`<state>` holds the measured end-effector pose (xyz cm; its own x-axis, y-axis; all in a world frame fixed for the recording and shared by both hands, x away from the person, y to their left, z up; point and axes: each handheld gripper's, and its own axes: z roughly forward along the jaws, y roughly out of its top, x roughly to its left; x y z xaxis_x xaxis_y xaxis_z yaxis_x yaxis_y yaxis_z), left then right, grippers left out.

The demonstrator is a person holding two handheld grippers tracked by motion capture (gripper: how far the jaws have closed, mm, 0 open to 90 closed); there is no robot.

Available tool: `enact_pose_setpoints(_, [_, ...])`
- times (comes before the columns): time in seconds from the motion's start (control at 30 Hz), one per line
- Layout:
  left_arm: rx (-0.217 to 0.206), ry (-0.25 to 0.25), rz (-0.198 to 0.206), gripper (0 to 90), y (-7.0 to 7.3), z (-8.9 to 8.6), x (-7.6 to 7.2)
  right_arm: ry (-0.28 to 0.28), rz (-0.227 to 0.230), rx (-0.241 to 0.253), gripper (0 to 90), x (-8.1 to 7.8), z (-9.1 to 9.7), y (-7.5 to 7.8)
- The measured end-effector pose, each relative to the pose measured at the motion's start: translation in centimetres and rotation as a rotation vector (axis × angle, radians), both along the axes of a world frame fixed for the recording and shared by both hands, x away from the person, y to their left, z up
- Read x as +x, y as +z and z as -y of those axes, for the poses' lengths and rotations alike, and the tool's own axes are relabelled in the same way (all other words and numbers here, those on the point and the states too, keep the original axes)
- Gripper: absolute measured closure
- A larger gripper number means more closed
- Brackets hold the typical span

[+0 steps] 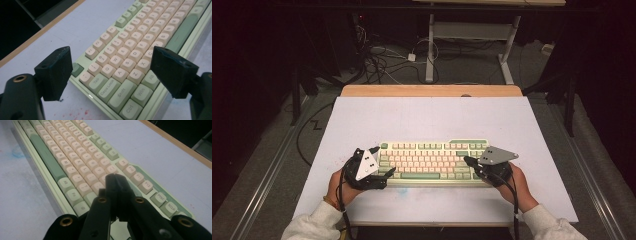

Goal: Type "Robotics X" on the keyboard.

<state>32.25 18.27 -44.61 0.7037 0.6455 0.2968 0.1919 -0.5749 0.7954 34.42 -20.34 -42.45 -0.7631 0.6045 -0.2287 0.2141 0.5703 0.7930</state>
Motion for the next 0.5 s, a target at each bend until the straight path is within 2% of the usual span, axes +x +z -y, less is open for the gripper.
enact_pose_setpoints(0.2, [0.014, 0.0, 0.0, 17.6, -0.5, -0.6, -0.8, 0.02, -0.003, -0.011, 90.0, 0.7, -1.1, -0.1])
enact_pose_setpoints(0.5, [0.028, -0.006, -0.012, 17.6, -0.8, -1.0, -1.2, 0.05, -0.012, -0.032, 90.0, 1.9, -3.7, -0.5])
